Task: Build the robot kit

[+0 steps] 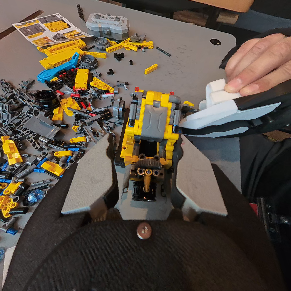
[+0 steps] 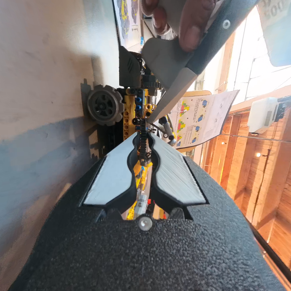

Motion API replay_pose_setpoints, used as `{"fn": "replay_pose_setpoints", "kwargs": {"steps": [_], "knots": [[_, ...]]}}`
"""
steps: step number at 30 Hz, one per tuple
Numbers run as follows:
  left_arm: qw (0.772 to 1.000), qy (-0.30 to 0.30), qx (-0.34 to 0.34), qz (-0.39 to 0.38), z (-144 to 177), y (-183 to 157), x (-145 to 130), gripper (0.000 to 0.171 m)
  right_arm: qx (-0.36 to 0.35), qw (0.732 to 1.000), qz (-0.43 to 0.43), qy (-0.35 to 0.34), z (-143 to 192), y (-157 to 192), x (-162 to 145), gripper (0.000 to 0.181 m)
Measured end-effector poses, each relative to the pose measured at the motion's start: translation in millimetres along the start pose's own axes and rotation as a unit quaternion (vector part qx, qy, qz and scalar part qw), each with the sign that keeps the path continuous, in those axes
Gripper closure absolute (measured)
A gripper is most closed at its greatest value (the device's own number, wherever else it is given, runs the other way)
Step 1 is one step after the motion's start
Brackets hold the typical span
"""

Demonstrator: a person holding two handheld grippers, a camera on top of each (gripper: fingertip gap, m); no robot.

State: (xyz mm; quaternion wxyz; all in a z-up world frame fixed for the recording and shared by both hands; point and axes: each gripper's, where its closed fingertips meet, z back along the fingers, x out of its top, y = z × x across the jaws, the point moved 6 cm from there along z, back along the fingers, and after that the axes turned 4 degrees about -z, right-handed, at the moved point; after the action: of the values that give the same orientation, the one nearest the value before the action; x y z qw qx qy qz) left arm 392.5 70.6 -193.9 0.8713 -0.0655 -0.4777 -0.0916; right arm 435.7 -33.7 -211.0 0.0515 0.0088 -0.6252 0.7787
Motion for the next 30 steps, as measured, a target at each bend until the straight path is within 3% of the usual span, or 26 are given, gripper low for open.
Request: {"fn": "replay_pose_setpoints", "kwargs": {"steps": [7, 13, 23, 30], "knots": [[1.000, 0.002, 0.004, -0.004, -1.3, -1.6, 0.4, 0.089, 0.021, 1.000, 0.002, 0.005, 4.3, -0.5, 2.0, 0.172], [1.000, 0.003, 0.003, -0.004, -1.3, -3.3, 1.2, 0.093, 0.089, 0.996, -0.028, 0.006, 2.1, -6.9, 0.7, 0.172], [1.000, 0.005, -0.008, 0.015, -3.5, -2.8, 0.0, 0.094, 0.112, 0.993, 0.047, -0.007, -0.7, -8.7, 2.5, 0.172], [1.000, 0.006, -0.016, 0.012, -5.5, -6.7, 1.4, 0.106, 0.161, 0.983, 0.081, -0.022, -7.5, -13.1, 0.6, 0.173]]}}
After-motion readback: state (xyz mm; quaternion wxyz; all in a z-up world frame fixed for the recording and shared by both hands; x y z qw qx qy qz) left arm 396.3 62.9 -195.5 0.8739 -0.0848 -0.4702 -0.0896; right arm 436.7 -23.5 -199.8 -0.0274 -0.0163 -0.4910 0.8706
